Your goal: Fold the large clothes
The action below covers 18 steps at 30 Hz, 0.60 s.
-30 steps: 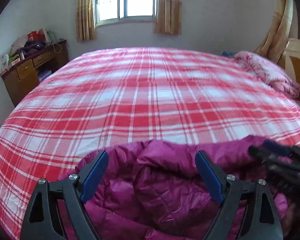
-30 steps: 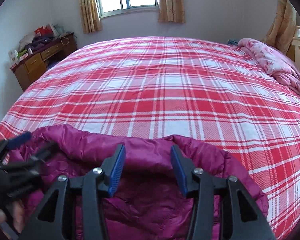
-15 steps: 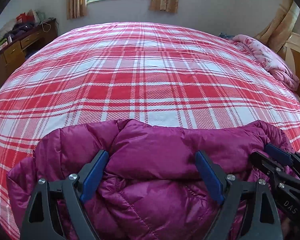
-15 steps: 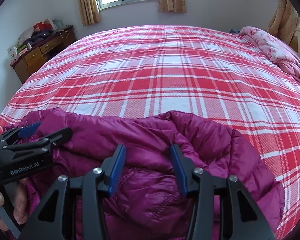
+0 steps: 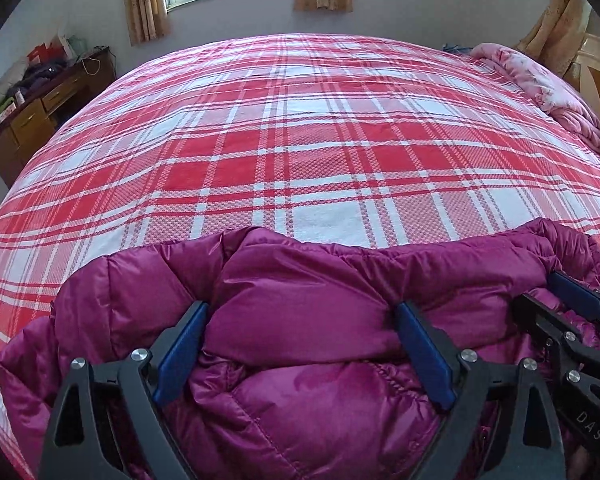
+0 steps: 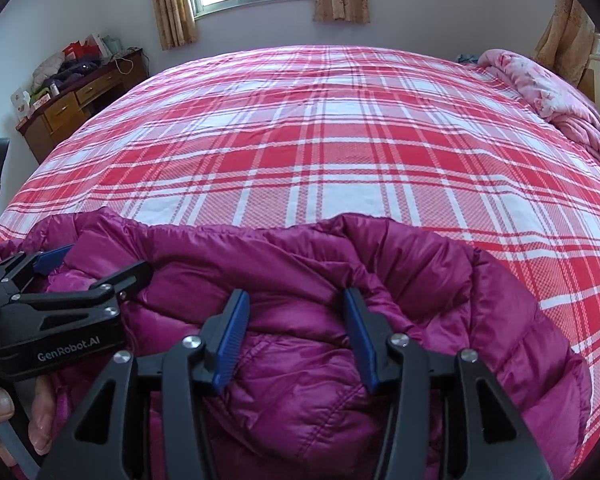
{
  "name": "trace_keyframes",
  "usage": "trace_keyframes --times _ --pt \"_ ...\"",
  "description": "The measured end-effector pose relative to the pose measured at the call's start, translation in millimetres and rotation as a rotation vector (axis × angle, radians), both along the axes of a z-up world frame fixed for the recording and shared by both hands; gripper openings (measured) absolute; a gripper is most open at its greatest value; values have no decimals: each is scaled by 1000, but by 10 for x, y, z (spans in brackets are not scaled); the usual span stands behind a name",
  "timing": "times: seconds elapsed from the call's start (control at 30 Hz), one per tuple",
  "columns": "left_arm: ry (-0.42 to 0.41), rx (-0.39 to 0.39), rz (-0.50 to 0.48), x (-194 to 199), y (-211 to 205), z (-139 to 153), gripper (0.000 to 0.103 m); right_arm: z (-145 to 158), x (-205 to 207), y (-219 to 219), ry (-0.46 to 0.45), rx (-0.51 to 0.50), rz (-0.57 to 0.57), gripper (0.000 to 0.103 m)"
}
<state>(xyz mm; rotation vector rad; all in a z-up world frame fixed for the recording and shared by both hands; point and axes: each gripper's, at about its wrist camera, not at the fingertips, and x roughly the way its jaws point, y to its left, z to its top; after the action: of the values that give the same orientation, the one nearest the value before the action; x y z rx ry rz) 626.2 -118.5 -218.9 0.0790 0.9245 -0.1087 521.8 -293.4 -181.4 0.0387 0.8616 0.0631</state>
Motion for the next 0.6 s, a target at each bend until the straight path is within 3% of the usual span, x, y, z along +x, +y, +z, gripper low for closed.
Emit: trace_keyframes --times 0.6 --pt "-2 17 3 10 -25 -18 95 -32 15 62 12 -50 -3 54"
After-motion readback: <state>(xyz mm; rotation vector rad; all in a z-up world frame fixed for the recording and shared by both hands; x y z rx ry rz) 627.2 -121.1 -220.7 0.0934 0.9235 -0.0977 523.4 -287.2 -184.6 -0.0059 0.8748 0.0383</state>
